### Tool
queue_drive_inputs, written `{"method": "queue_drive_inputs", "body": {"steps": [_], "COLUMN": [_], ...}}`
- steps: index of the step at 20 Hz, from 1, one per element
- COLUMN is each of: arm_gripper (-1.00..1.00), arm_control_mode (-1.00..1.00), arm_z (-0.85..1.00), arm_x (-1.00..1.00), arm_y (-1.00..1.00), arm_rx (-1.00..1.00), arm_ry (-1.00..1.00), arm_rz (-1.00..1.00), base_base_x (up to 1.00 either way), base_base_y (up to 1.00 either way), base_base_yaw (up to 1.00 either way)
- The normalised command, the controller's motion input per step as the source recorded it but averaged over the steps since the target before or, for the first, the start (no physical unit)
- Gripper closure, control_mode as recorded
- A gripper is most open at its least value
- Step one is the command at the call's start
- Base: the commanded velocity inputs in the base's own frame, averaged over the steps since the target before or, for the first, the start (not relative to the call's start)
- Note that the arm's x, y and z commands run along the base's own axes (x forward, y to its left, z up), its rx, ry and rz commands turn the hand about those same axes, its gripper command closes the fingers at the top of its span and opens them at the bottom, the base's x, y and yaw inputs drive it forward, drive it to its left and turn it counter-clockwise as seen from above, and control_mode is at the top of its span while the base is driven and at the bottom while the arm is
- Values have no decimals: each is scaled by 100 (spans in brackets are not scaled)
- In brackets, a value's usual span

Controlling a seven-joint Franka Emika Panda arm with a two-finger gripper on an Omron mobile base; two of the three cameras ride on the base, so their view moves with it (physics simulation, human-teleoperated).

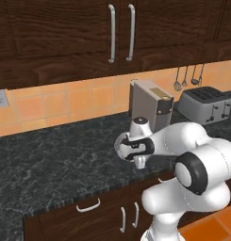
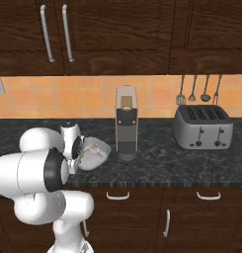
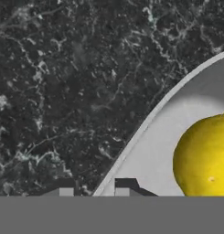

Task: Take the meat container that has the fish and place it on the second highest rack of the freezer. Then take the vegetable container that has the lemon and garlic and place it on the highest rack of the freezer.

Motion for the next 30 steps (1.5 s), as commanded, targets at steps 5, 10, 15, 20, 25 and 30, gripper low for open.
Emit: {"method": "queue_drive_inputs", "body": {"steps": [5, 10, 15, 20, 25, 30], "arm_gripper": [100, 100, 100, 100, 100, 100], "arm_control_mode": [-100, -100, -100, -100, -100, -100], "arm_z": [40, 63, 54, 48, 62, 19], "arm_x": [-40, -53, -85, -100, -100, -100], "arm_y": [48, 3, -2, -29, -71, -84], "arm_rx": [-16, -16, -3, 3, 15, 17], "arm_ry": [-36, 0, 2, -18, -45, -45], "arm_rz": [0, 32, 52, 42, 20, 2], "base_base_x": [0, 0, 0, 0, 0, 0], "base_base_y": [0, 0, 0, 0, 0, 0], "base_base_yaw": [0, 0, 0, 0, 0, 0]}}
